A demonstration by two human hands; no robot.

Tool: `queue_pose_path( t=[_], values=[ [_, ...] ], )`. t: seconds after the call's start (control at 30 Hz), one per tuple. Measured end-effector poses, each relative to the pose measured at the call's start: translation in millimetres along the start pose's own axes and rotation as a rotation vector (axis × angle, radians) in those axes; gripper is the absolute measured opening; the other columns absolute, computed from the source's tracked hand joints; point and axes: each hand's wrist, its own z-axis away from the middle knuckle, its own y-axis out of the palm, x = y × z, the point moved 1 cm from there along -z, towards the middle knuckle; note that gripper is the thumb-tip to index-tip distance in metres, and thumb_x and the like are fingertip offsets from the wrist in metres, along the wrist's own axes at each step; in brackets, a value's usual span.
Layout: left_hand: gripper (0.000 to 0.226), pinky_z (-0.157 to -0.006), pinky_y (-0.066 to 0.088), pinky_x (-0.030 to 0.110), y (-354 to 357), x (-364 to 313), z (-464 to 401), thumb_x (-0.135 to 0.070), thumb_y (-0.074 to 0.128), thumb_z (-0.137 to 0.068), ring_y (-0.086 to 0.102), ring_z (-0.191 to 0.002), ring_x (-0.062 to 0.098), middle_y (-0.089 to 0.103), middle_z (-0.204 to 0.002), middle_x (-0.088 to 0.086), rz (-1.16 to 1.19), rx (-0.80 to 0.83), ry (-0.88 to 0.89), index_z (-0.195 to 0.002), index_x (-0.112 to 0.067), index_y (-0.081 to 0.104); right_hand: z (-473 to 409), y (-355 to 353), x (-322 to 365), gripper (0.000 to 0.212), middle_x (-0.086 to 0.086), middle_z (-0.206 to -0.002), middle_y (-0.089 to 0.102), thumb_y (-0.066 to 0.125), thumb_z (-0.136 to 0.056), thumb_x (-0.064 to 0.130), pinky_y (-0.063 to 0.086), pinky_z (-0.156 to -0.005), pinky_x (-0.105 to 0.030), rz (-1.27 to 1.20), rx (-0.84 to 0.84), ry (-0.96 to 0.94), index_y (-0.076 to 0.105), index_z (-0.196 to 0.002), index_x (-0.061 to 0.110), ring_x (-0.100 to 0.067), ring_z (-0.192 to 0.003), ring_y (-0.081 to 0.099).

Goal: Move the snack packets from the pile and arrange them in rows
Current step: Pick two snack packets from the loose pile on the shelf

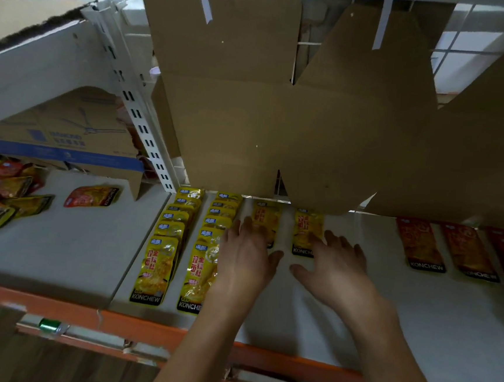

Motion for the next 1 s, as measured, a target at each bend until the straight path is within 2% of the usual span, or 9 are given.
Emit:
queue_pose_path(
  t=[0.13, 0.27, 0.43, 0.5, 0.63, 0.8, 0.9, 0.97, 1.0],
  values=[
    [0.056, -0.101, 0.042, 0.046, -7, 10, 28, -0.054, 0.064, -0.084, 0.05, -0.124, 0.039, 0.059, -0.127, 0.016, -0.012, -0.031, -0.015, -0.121, -0.013, 0.065, 13, -3, 11, 0.065, -0.003, -0.141, 0.044, 0.053, -0.085, 0.062, 0.026, -0.114, -0.049, 0.01, 0.029, -0.075, 0.043, -0.139, 0.027, -0.027, -0.131, 0.039],
    [0.061, -0.105, 0.041, 0.046, -17, 25, 56, -0.058, 0.057, -0.085, 0.049, -0.129, 0.04, 0.058, -0.133, 0.017, -0.02, -0.012, -0.09, -0.126, -0.014, 0.064, 25, 0, 31, 0.073, -0.006, -0.149, 0.037, 0.051, -0.087, 0.063, 0.021, -0.117, -0.048, 0.022, 0.066, -0.132, 0.032, -0.148, 0.027, -0.029, -0.14, 0.03],
    [0.064, -0.114, 0.028, 0.042, -34, 52, 83, -0.06, 0.051, -0.092, 0.03, -0.143, 0.029, 0.039, -0.153, 0.008, -0.02, 0.071, -0.205, -0.143, -0.022, 0.045, 40, 8, 67, 0.076, -0.008, -0.153, 0.03, 0.051, -0.089, 0.061, 0.021, -0.117, -0.046, 0.067, 0.124, -0.217, 0.027, -0.151, 0.026, -0.03, -0.142, 0.026],
    [0.062, -0.114, 0.029, 0.042, -41, 63, 93, -0.058, 0.052, -0.093, 0.031, -0.142, 0.028, 0.039, -0.152, 0.007, 0.007, 0.065, -0.24, -0.144, -0.024, 0.044, 45, 9, 83, 0.075, -0.006, -0.153, 0.031, 0.054, -0.089, 0.058, 0.021, -0.117, -0.045, 0.057, 0.126, -0.258, 0.026, -0.151, 0.026, -0.029, -0.143, 0.025],
    [0.059, -0.112, 0.033, 0.041, -51, 96, 114, -0.057, 0.053, -0.092, 0.038, -0.136, 0.029, 0.047, -0.143, 0.007, 0.027, 0.048, -0.315, -0.14, -0.024, 0.048, 53, 16, 120, 0.075, -0.005, -0.145, 0.04, 0.055, -0.087, 0.061, 0.029, -0.11, -0.044, 0.067, 0.071, -0.379, 0.028, -0.149, 0.027, -0.028, -0.136, 0.034],
    [0.065, -0.119, 0.022, 0.039, -67, 154, 145, -0.057, 0.05, -0.094, 0.025, -0.147, 0.029, 0.034, -0.157, 0.01, 0.076, 0.021, -0.375, -0.147, -0.021, 0.042, 63, 28, 183, 0.076, -0.01, -0.16, 0.022, 0.054, -0.091, 0.056, 0.016, -0.121, -0.044, 0.117, 0.105, -0.422, 0.023, -0.153, 0.025, -0.03, -0.149, 0.016],
    [0.067, -0.116, 0.028, 0.039, -80, 189, 170, -0.063, 0.041, -0.092, 0.033, -0.144, 0.029, 0.043, -0.151, 0.01, 0.053, -0.01, -0.388, -0.141, -0.019, 0.05, 74, 40, 224, 0.077, -0.01, -0.151, 0.035, 0.05, -0.088, 0.064, 0.023, -0.117, -0.045, 0.121, 0.088, -0.492, 0.027, -0.152, 0.026, -0.031, -0.141, 0.03],
    [0.075, -0.109, 0.039, 0.044, -85, 212, 182, -0.067, 0.034, -0.083, 0.049, -0.132, 0.034, 0.058, -0.137, 0.014, 0.03, -0.073, -0.394, -0.128, -0.015, 0.063, 81, 50, 250, 0.083, -0.01, -0.153, 0.034, 0.046, -0.085, 0.071, 0.027, -0.116, -0.044, 0.115, 0.068, -0.523, 0.027, -0.152, 0.026, -0.031, -0.141, 0.031],
    [0.072, -0.107, 0.042, 0.046, -87, 225, 188, -0.066, 0.039, -0.083, 0.053, -0.128, 0.036, 0.06, -0.133, 0.016, 0.033, -0.109, -0.404, -0.126, -0.014, 0.065, 84, 56, 262, 0.084, -0.011, -0.155, 0.032, 0.042, -0.084, 0.072, 0.028, -0.116, -0.044, 0.125, 0.06, -0.537, 0.027, -0.152, 0.025, -0.031, -0.143, 0.029]
  ],
)
